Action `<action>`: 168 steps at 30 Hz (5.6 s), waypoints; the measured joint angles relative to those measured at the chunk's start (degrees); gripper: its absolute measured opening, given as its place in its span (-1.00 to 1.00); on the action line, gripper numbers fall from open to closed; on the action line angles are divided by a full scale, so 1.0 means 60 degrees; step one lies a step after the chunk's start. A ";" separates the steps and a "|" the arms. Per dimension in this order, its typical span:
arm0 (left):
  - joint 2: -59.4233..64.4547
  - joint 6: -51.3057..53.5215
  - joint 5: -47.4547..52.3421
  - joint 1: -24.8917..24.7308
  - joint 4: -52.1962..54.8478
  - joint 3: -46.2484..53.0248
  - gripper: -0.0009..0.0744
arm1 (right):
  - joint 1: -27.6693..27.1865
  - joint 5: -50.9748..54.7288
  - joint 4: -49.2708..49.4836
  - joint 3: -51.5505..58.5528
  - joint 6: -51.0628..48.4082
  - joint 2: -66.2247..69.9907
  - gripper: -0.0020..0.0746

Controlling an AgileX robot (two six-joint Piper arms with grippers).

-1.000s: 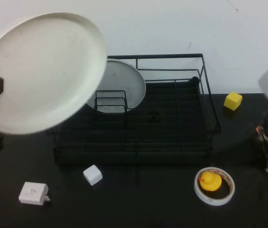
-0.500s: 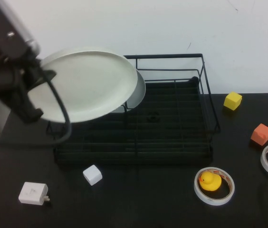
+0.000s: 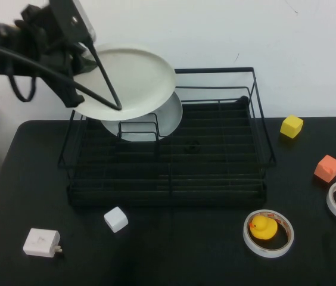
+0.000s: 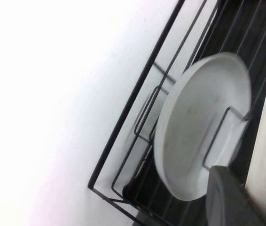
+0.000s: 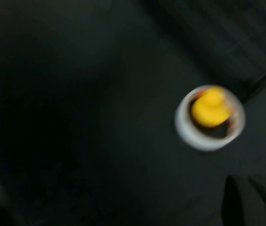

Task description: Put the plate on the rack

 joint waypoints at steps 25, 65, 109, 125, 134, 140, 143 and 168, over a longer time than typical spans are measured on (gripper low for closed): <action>0.2304 0.3910 -0.3137 -0.0713 -0.1711 -0.0037 -0.74 | 0.0000 -0.0911 -0.0018 0.0355 -0.0649 -0.0949 -0.95; 0.1446 0.4490 -0.4428 -0.0877 -0.5641 -0.0051 -0.31 | 0.0000 -0.1117 -0.0190 0.0355 -0.0649 -0.0949 -0.95; -1.2303 0.1851 -0.3632 -0.0938 -1.0148 1.0586 -0.98 | 0.0000 -0.1769 0.1361 0.0355 -0.0583 -0.0949 -0.95; -1.2328 0.1851 -0.3603 -0.0938 -1.0148 1.0602 -0.98 | 0.0000 -0.1632 0.1398 0.0355 -0.0583 -0.0949 -0.95; -1.3487 0.1913 -0.4389 -0.0464 -1.0148 1.0953 -0.98 | 0.0000 -0.1632 0.1398 0.0355 -0.0583 -0.0949 -0.95; -1.5652 0.2665 -0.4555 0.0002 -1.0163 1.1961 -0.98 | 0.0000 -0.1625 0.1398 0.0355 -0.0583 -0.0949 -0.95; -1.5910 0.2801 -0.4720 0.0079 -1.0163 1.2530 -0.98 | 0.0000 -0.1625 0.1428 0.0355 -0.0583 -0.0949 -0.95; -1.5926 -1.5098 -0.1492 0.0079 0.4626 1.3491 -0.98 | 0.0000 -0.1552 0.1428 0.0359 -0.0583 -0.0949 -0.95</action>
